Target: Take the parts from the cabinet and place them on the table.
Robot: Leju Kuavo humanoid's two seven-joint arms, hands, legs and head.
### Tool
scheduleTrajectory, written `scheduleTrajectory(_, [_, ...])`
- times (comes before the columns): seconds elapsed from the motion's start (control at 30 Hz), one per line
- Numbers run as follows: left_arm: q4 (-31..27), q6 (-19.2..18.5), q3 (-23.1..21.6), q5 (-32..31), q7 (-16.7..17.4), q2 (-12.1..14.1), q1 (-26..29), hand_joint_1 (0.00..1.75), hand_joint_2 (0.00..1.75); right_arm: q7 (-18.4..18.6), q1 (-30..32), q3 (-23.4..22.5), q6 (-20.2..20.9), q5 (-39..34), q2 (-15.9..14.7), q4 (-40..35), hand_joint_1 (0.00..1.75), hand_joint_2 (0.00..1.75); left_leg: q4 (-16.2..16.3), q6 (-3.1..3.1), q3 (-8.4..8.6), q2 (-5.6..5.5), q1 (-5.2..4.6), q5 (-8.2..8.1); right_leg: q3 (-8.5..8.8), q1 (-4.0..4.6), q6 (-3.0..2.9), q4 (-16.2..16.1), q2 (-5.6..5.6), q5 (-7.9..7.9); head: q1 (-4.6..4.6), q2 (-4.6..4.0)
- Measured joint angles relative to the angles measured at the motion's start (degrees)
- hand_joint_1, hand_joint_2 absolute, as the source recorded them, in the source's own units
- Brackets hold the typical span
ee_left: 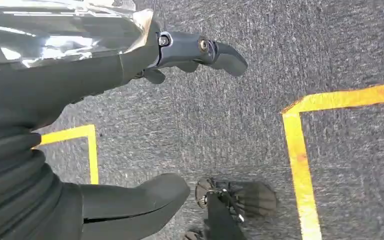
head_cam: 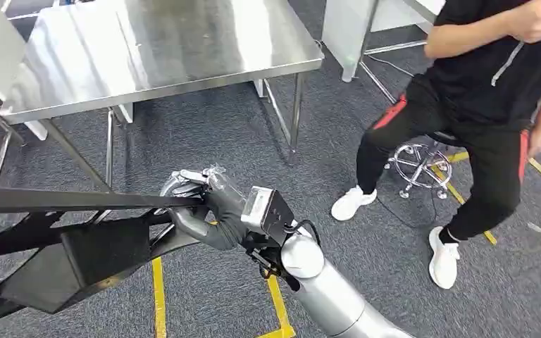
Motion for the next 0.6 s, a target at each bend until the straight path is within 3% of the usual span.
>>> scheduleTrajectory(0.03, [0.0, 0.0, 0.0, 0.0, -0.1, 0.0, -0.2, 0.00, 1.75, 0.0, -0.2, 0.1, 0.0, 0.0, 0.0, 0.0, 1.75, 1.75, 0.0, 0.46, -0.27, -1.05, -0.10, -0.03, 0.15, -0.08, 0.35, -0.1, -0.55, -0.17, 0.36, 0.00])
scheduleTrajectory(0.13, [0.0, 0.0, 0.0, 0.0, -0.2, 0.0, -0.1, 0.00, 1.75, -0.1, -0.4, 0.2, -0.1, 0.0, 0.2, -0.1, 1.75, 1.75, -0.6, 1.46, 0.00, -3.01, -0.44, -0.10, 1.17, -0.08, 1.35, -0.6, -2.28, -0.63, 0.31, 0.00])
scheduleTrajectory(0.17, [0.0, 0.0, 0.0, 0.0, -0.2, -0.1, 0.1, 0.00, 1.75, -0.1, -0.5, 0.2, -0.1, 0.0, 0.1, -0.2, 1.75, 1.75, -1.1, 1.89, 0.60, -3.34, 0.18, 0.18, 0.80, -0.25, 1.57, 0.2, -0.32, -1.17, 0.42, 0.00])
scheduleTrajectory(0.2, [0.0, 0.0, 0.0, -0.1, -0.2, -0.1, -0.1, 0.00, 1.75, -0.3, -0.6, 0.3, -0.1, 0.0, 0.1, -0.2, 1.75, 1.75, -1.2, 2.29, 0.80, -3.71, 0.15, 0.18, -0.28, -0.37, 1.26, 2.6, 2.37, -2.40, 0.38, 0.00])
scheduleTrajectory(0.23, [0.0, -0.1, 0.0, 0.0, -0.2, 0.0, -0.3, 0.00, 1.75, -0.4, -0.6, 0.3, -0.1, -0.1, -0.2, -0.2, 1.75, 1.75, -1.2, 2.69, 0.78, -4.22, 0.15, 0.14, -2.55, -0.48, 0.79, 7.0, 4.04, -4.23, 0.55, 0.00])
scheduleTrajectory(0.3, [0.0, -0.5, 0.0, -0.1, -0.2, 0.0, -0.4, 0.00, 1.75, -0.4, -0.2, 0.3, -0.3, -0.1, -0.7, -0.1, 1.75, 1.75, -1.2, 2.91, 0.78, -5.47, 0.13, -0.02, -7.77, -0.59, 0.51, 16.2, 5.07, -7.20, 0.61, 0.00])
scheduleTrajectory(0.33, [0.0, -1.1, 0.0, -0.2, -0.2, -0.1, -0.3, 0.00, 1.75, -0.4, -0.1, 0.3, -0.3, -0.1, -1.0, 0.0, 1.75, 1.75, -1.2, 2.90, 0.81, -6.00, 0.10, -0.05, -9.35, -0.52, 0.87, 18.2, 5.22, -7.19, 0.59, 0.00])
scheduleTrajectory(0.37, [0.0, -1.4, 0.0, -0.2, -0.2, -0.2, -0.2, 0.00, 1.75, -0.5, -0.2, 0.3, -0.3, -0.1, -1.1, 0.0, 1.75, 1.75, -1.2, 2.87, 0.86, -6.45, 0.08, -0.08, -9.39, -0.54, 1.44, 17.0, 5.23, -6.03, 0.57, 0.00])
scheduleTrajectory(0.4, [0.0, -1.5, 0.0, -0.2, -0.2, -0.2, -0.2, 0.00, 1.75, -0.5, -0.3, 0.3, -0.3, -0.1, -1.2, 0.0, 1.75, 1.75, -1.2, 2.75, 0.97, -6.90, 0.08, -0.16, -8.06, -0.57, 2.11, 13.1, 5.23, -3.82, 0.59, 0.00])
scheduleTrajectory(0.47, [0.0, -1.7, 0.0, -0.2, -0.2, -0.2, -0.2, 0.00, 1.75, -0.5, -0.5, 0.3, -0.3, -0.1, -1.2, 0.0, 1.75, 1.75, -1.1, 2.33, 1.37, -7.55, 0.14, -0.44, -3.53, -0.71, 2.90, 2.4, 5.26, 1.00, 0.59, 0.00])
scheduleTrajectory(0.5, [0.0, -1.9, 0.0, -0.2, -0.2, -0.2, -0.2, 0.00, 1.75, -0.5, -0.6, 0.3, -0.3, -0.1, -1.2, 0.0, 1.75, 1.75, -0.9, 2.00, 1.34, -7.78, -0.19, -0.64, -2.69, -0.63, 2.43, 0.0, 5.42, 1.81, 0.61, 0.00])
scheduleTrajectory(0.53, [0.0, -2.2, 0.0, -0.2, -0.2, -0.1, -0.2, 0.00, 1.75, -0.4, -0.6, 0.3, -0.4, 0.0, -1.1, 0.0, 1.75, 1.75, -0.7, 1.71, 1.25, -7.88, -0.41, -0.84, -2.23, -0.71, 1.85, -0.2, 5.42, 2.08, 0.55, 0.00])
scheduleTrajectory(0.57, [0.0, -2.4, 0.0, -0.3, -0.1, 0.1, -0.2, 0.00, 1.75, -0.4, -0.6, 0.3, -0.5, 0.0, -1.0, 0.0, 1.75, 1.75, -0.5, 2.53, 1.16, -7.83, -0.46, -1.10, -2.27, -0.95, 1.68, -0.3, 5.43, 2.28, 0.51, 0.00])
scheduleTrajectory(0.6, [0.0, -2.5, 0.0, -0.4, 0.0, 0.1, -0.1, 0.00, 1.75, -0.3, -0.5, 0.3, -0.6, 0.1, -0.9, 0.0, 1.75, 1.75, -0.6, 2.81, 1.20, -7.77, -0.41, -0.95, -2.25, -0.81, 1.66, -0.3, 5.49, 2.28, 0.53, 0.00])
